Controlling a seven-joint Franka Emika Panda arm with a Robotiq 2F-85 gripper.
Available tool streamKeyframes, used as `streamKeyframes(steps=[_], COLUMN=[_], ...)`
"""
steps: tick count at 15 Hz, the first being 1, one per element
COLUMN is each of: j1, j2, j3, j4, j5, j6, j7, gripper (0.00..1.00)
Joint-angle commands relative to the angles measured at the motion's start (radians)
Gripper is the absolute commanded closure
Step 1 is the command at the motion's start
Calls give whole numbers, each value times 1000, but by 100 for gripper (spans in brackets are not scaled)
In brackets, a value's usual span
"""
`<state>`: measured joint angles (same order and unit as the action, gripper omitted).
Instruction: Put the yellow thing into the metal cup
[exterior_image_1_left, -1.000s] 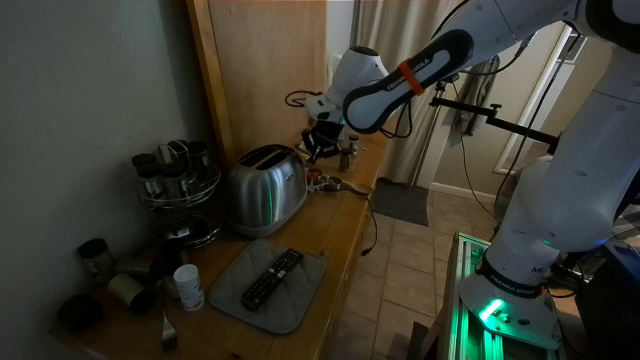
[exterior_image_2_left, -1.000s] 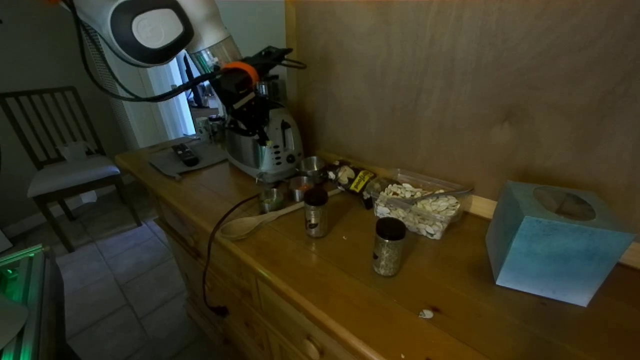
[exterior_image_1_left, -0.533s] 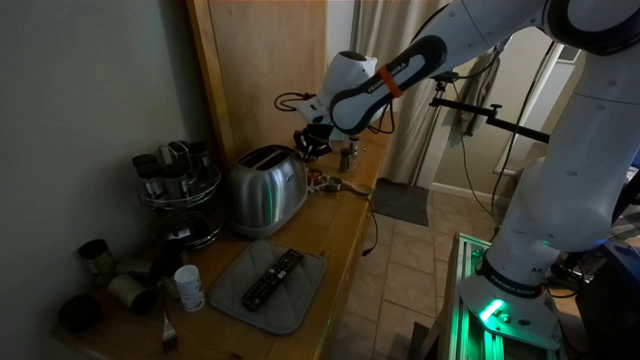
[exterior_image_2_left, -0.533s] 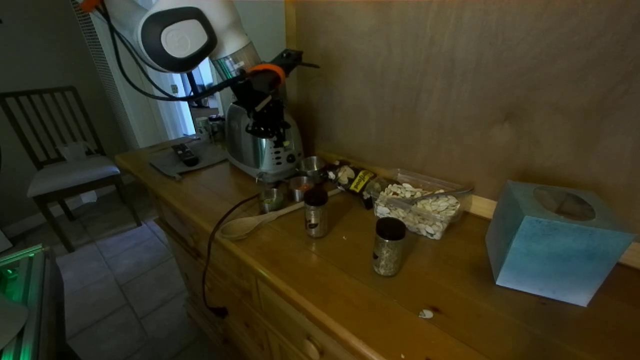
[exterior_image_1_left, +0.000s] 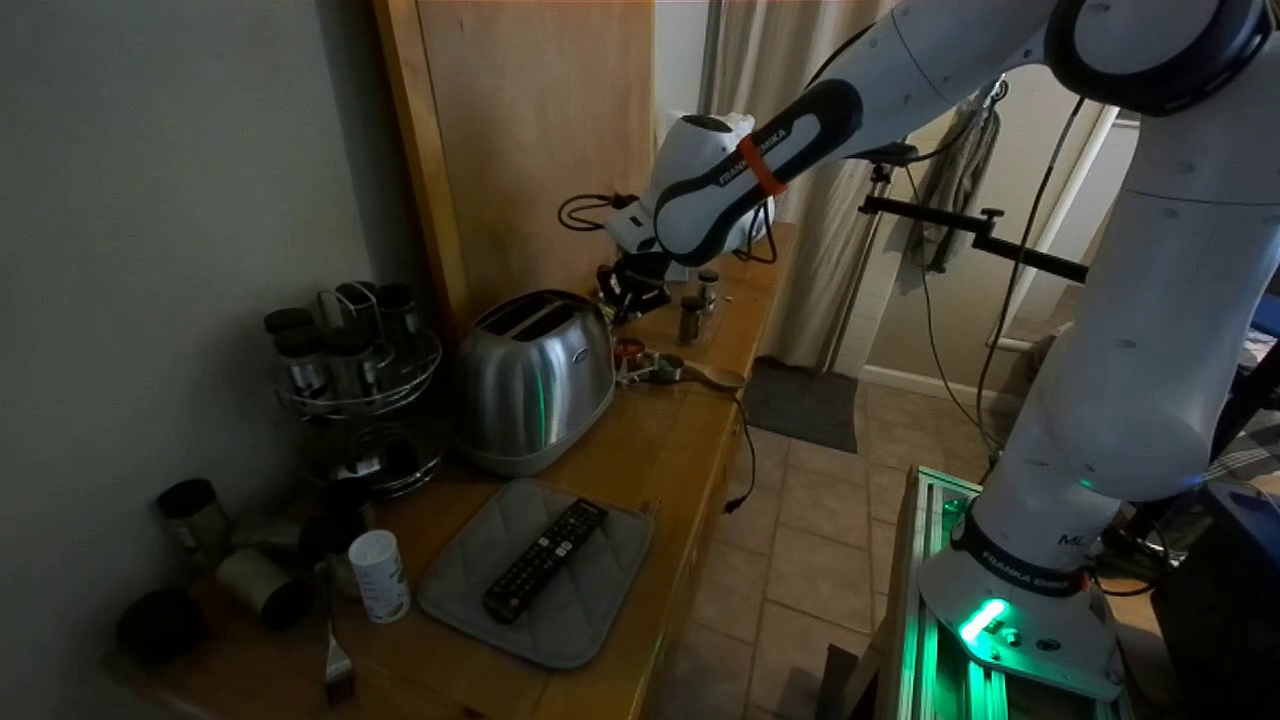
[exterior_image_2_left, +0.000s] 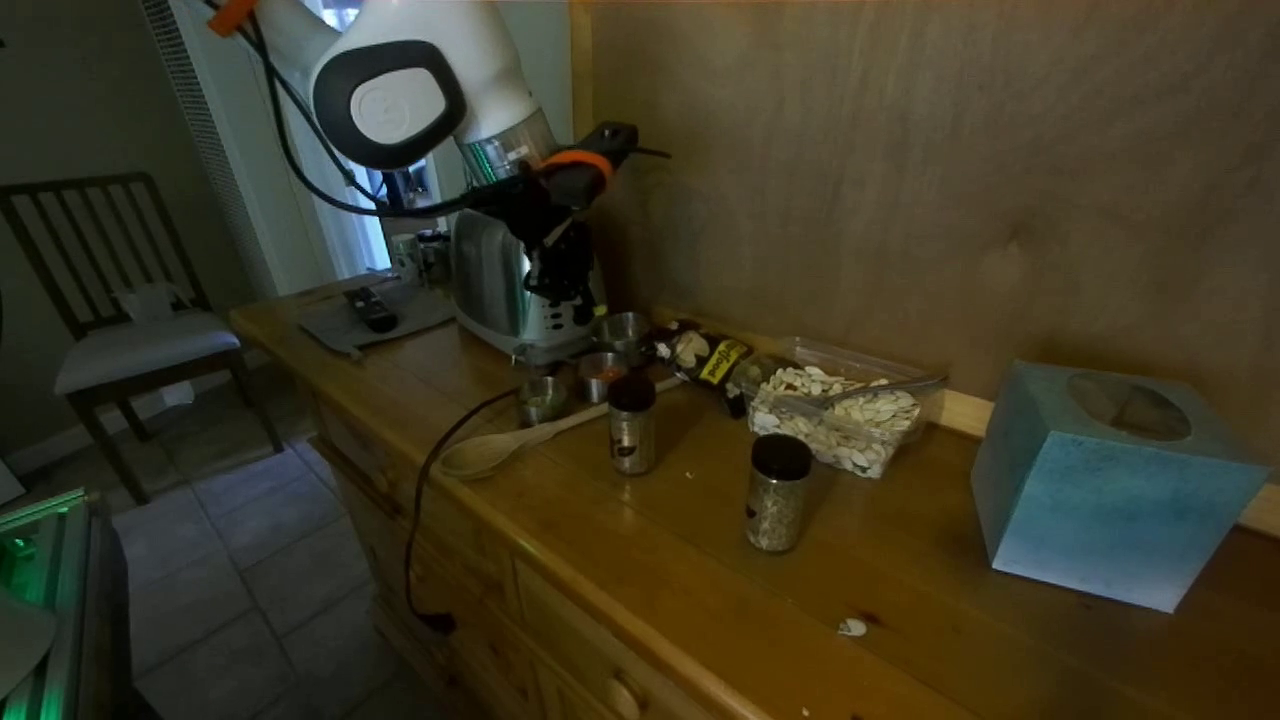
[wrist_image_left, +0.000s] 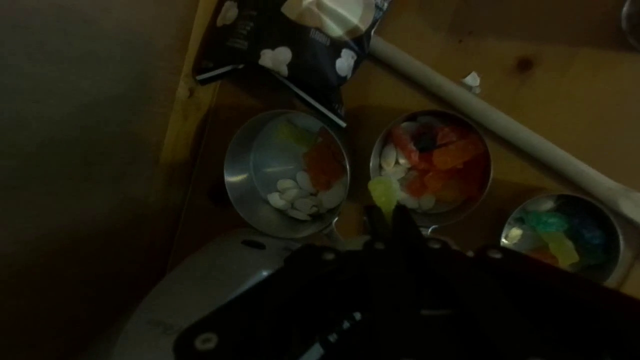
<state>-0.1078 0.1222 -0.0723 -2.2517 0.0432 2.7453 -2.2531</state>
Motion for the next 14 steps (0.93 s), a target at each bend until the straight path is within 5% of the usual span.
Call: streamKeyframes(steps=[1, 14], j1=[-49, -150], j2=[58, 182], j3=[60, 156], j4=[55, 181], j5=[163, 415], j6=[17, 0], j7=[-153, -222], gripper=[98, 98])
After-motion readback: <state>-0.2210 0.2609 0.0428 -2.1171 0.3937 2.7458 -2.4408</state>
